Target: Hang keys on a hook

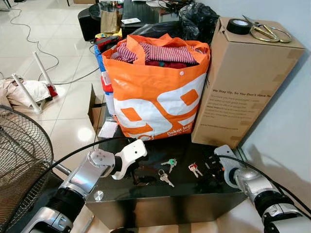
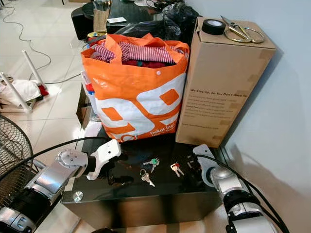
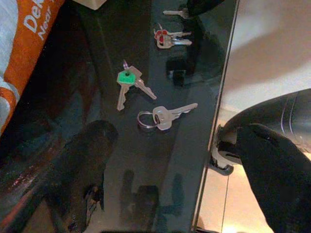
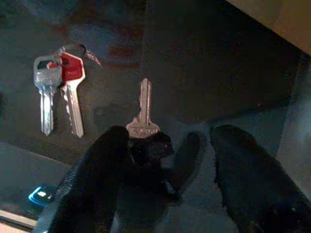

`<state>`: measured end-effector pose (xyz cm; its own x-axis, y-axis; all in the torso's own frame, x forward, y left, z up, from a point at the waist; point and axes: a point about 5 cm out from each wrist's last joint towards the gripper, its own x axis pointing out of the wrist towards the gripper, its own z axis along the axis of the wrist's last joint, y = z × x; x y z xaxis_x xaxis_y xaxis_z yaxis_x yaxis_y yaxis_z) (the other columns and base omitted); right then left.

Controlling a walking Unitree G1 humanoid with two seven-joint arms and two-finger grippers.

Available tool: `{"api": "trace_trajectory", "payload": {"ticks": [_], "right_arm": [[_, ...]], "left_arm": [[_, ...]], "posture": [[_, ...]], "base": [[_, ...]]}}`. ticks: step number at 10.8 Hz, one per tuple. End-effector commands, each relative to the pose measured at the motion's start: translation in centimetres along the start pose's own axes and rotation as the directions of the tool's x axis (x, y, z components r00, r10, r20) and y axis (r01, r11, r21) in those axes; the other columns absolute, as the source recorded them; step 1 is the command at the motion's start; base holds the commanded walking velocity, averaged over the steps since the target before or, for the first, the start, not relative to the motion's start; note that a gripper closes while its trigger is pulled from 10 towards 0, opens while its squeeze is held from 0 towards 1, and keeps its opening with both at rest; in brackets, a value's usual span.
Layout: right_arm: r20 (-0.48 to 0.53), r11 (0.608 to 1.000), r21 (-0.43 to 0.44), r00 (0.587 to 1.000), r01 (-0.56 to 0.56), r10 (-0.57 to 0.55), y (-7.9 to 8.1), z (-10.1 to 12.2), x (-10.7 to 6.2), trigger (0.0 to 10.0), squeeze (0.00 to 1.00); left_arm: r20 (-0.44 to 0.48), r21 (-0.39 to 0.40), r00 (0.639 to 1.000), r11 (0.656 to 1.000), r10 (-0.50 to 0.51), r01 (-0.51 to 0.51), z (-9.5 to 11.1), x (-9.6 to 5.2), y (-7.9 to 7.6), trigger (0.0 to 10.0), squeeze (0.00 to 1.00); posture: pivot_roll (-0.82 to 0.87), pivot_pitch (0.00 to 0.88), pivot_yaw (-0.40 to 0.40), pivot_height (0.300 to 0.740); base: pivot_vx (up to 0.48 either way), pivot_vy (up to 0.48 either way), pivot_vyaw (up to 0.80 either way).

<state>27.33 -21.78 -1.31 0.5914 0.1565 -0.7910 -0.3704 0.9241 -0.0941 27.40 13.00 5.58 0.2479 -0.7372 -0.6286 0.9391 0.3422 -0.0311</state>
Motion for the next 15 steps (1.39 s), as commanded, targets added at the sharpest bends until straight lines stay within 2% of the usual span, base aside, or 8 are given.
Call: {"api": "trace_trajectory", "payload": {"ticks": [1, 7, 15], "right_arm": [[0.012, 1.000, -0.006, 1.000, 0.009, -0.009, -0.64, 0.46, -0.20, 0.0, 0.00], [-0.009, 1.000, -0.009, 1.000, 0.003, -0.004, -0.49, -0.33, -0.06, 0.0, 0.00], [0.014, 0.999, -0.030, 1.000, -0.014, 0.015, -1.01, 0.03, -0.38, 0.0, 0.00]], "left_arm": [[-0.014, 0.016, 1.000, 1.000, 0.005, -0.005, 0.13, -0.26, 0.36, 10.0, 0.00], [-0.024, 0.018, 1.000, 1.000, -0.008, 0.008, -0.10, -0.40, 0.51, 10.0, 0.00], [-0.017, 0.025, 1.000, 1.000, -0.003, 0.004, 0.02, -0.53, 0.78, 10.0, 0.00]], "posture": [[-0.11, 0.000, -0.009, 0.740], [-0.11, 0.000, 0.000, 0.740], [-0.11, 0.000, 0.000, 0.740]], "base": [[0.000, 0.000, 0.00], [0.000, 0.000, 0.00], [0.000, 0.000, 0.00]]}}
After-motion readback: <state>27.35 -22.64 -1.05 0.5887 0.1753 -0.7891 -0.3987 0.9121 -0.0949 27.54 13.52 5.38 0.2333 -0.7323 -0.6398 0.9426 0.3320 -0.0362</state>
